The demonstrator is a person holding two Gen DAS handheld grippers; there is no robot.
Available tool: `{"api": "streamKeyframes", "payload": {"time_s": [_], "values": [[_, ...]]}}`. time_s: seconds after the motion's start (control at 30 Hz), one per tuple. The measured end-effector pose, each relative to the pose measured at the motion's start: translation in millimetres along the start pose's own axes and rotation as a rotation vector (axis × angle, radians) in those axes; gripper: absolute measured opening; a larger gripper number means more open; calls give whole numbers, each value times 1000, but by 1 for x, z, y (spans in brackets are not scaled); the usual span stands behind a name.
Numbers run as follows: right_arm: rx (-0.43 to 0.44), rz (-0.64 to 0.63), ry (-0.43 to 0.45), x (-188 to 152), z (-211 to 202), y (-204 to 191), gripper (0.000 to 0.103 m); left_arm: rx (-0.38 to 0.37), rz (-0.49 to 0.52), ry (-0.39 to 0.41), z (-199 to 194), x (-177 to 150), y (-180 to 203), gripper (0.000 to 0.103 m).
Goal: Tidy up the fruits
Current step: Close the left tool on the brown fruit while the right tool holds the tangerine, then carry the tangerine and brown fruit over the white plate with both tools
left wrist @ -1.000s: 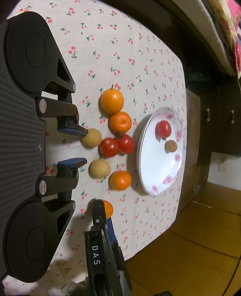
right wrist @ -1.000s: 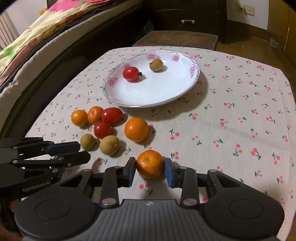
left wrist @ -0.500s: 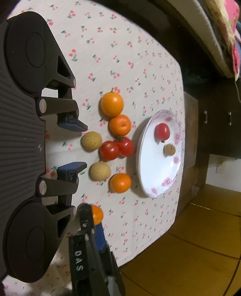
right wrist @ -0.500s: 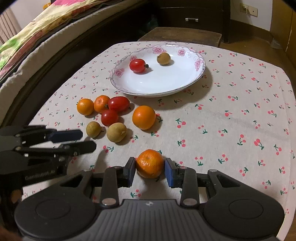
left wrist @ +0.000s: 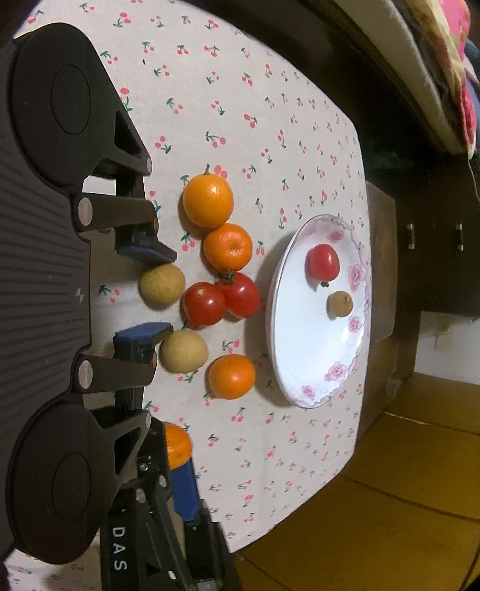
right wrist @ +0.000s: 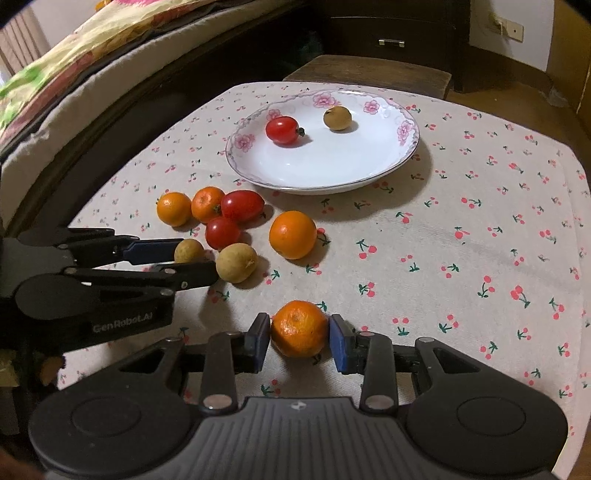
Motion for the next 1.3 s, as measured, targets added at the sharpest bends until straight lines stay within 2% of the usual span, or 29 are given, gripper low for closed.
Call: {"api": "streamKeyframes", "payload": {"time_s": [0.2, 0.7, 1.3], "values": [[-15, -3, -5, -1, -1, -1, 34, -2, -3, -3, -6, -2, -1, 32], [-4, 17, 38, 4, -14, -1, 34, -29, -4, 15, -16, 0, 7, 32], [-4, 31, 99, 26, -28, 0, 34, -58, -22, 83, -31, 26, 11, 32]]}}
Point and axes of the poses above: each gripper's, at about its wrist camera, not at the fingertips, and z roughly the way its jaws point, y to its right, x to its top, the point moved 6 cm from there along z, roughly the way its jaws point, and after that the axes turned 11 degrees about -y, right-handed, at the moved point
